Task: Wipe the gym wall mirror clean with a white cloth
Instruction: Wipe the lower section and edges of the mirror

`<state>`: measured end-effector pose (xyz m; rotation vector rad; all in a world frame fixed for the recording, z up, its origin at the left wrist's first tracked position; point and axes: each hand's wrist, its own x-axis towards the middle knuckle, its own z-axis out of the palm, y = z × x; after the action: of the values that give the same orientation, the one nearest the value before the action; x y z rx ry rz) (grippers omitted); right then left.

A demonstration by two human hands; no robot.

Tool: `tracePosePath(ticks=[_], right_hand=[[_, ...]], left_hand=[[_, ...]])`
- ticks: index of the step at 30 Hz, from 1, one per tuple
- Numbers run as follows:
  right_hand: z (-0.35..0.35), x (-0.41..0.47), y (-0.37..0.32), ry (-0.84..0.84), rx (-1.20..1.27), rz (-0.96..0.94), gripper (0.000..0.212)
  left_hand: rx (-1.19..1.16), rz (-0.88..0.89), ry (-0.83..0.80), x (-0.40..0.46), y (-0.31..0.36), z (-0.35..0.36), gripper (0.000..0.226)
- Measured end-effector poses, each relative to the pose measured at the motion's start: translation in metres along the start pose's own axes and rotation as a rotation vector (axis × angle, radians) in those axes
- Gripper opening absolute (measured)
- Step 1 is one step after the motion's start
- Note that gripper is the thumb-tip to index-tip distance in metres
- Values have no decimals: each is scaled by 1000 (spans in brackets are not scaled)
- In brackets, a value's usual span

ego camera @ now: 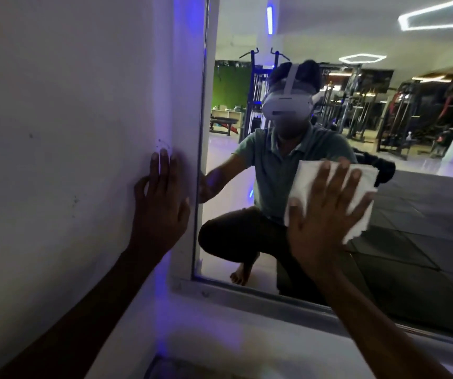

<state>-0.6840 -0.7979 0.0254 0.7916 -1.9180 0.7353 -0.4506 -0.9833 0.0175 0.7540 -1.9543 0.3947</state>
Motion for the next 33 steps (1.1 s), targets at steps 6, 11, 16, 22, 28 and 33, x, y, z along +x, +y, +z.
tracePosePath(ticks=[6,11,16,22,28,33], right_hand=[[26,7,-94,-76,58,-508,75],[1,25,20,11,-9,-422,74],[7,8,-7,83,73,-197,72],[22,32,-55,-36,82,-764,67],[-8,33,27,57,-49,-238,74],[18,33,-76,36,66,-381,83]], left_hand=[[55,75,39,42,9,3,69],[8,50,64,42,5,11,77],[17,13,71,42,12,15,81],[12,83,81,42,3,15,76],[-26,35,117,41,9,24,81],[-14,54,107,39,4,24,76]])
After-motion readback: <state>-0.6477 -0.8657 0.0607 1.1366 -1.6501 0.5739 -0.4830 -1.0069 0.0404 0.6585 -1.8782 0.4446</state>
